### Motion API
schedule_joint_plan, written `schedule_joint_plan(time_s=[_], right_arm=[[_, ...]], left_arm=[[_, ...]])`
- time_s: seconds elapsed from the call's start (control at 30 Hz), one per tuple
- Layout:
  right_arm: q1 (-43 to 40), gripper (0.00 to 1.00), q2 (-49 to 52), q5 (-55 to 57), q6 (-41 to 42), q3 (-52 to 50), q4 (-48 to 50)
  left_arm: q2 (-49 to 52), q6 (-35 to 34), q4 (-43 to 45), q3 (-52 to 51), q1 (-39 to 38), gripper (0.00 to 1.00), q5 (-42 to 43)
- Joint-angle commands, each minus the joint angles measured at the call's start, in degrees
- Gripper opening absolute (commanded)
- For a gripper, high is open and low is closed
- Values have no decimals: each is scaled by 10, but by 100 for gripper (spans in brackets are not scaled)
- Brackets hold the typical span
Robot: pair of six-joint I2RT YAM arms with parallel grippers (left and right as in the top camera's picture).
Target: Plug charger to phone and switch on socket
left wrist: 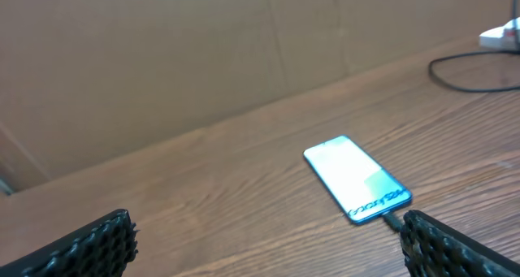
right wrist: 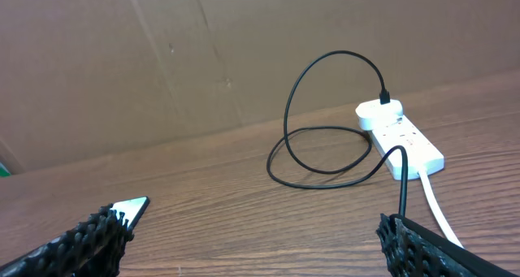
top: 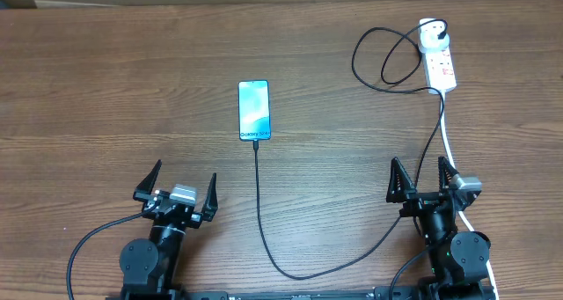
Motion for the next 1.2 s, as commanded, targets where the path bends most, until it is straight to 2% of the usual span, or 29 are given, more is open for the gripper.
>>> schedule_joint_plan(time_s=[0.0,1.17], right_arm=[[4,100,-6,-3,2,-6,2],[4,100,-6,-3,2,-6,2]], left_arm=[[-10,19,2,-13,8,100,2],[-9,21,1,-13,8,100,-10]])
